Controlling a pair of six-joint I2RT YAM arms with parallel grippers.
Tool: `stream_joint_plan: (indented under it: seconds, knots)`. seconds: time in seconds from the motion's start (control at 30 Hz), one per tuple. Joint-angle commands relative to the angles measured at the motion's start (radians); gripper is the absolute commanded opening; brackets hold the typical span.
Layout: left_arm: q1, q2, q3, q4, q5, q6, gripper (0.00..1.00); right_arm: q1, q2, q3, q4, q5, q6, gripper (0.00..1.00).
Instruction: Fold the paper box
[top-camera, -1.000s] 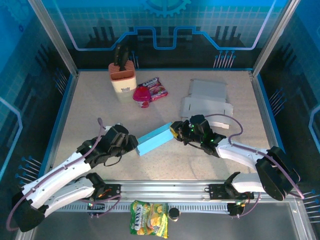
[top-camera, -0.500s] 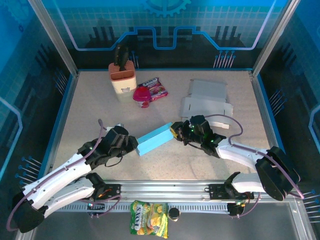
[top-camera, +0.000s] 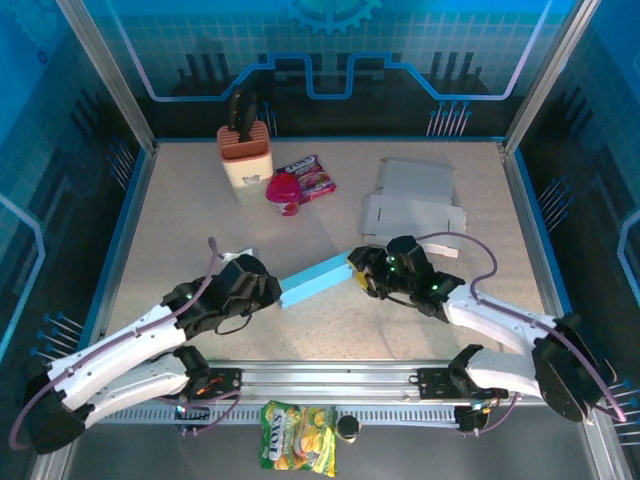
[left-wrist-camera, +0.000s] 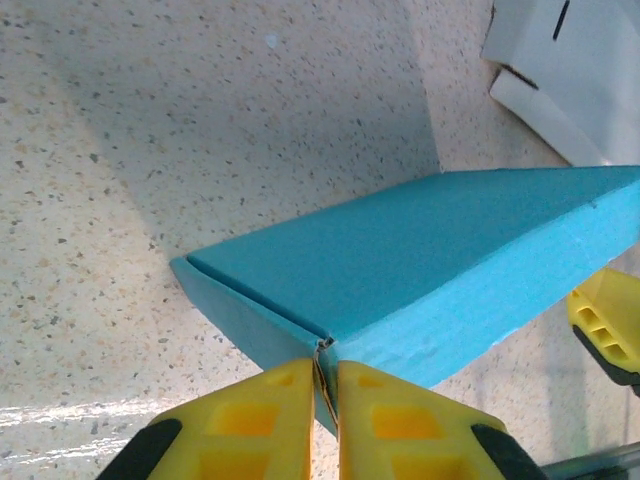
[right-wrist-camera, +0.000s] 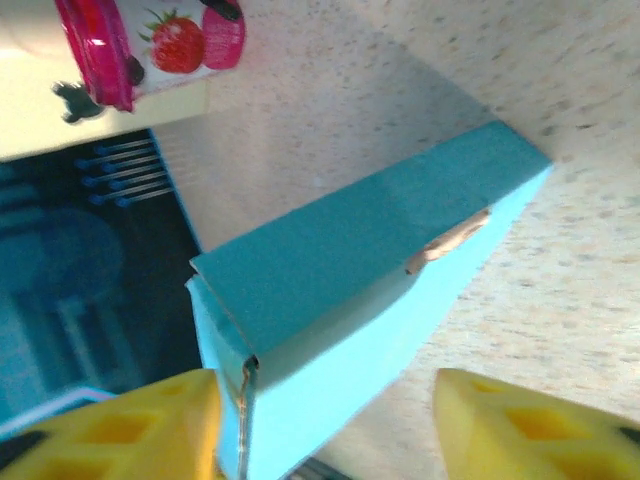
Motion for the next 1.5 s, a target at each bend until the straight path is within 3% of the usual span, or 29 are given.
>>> stream_joint_plan:
  seconds: [0.0, 0.13, 0.33, 0.63, 0.83, 0.97, 1.1, 1.23, 1.47]
  knots:
    - [-0.053, 0.054, 0.016, -0.100, -0.068, 0.006, 0.13, 0.009, -0.066, 0.064, -0.202, 0.044, -0.089, 0.76]
    - [-0.119, 0.095, 0.040, -0.101, -0.134, -0.020, 0.12, 0.010, -0.070, 0.069, -0.202, 0.014, -0.089, 0.86]
    - [-0.192, 0.178, 0.061, -0.083, -0.178, -0.053, 0.12, 0.006, -0.058, -0.041, -0.111, -0.074, -0.052, 0.87]
    - [-0.220, 0.231, 0.026, -0.036, -0.199, -0.086, 0.12, -0.039, -0.294, -0.076, -0.440, -0.003, -0.235, 0.90]
    - [-0.241, 0.207, 0.030, -0.036, -0.184, -0.086, 0.13, -0.090, -0.317, 0.030, -0.557, 0.015, -0.471, 0.86]
    - [-0.243, 0.152, 0.032, -0.073, -0.198, -0.096, 0.21, -0.095, -0.214, 0.142, -0.556, 0.045, -0.729, 0.81]
    - [-0.242, 0.047, 0.041, -0.091, -0.208, -0.076, 0.32, -0.118, 0.008, 0.268, -0.540, 0.104, -0.959, 0.75]
    - [-0.243, -0.060, 0.038, -0.051, -0.180, 0.019, 0.40, -0.150, 0.283, 0.434, -0.546, 0.108, -1.068, 0.66]
    - [-0.243, -0.242, -0.075, 0.159, -0.035, 0.160, 0.43, -0.167, 0.591, 0.631, -0.551, 0.151, -1.153, 0.66]
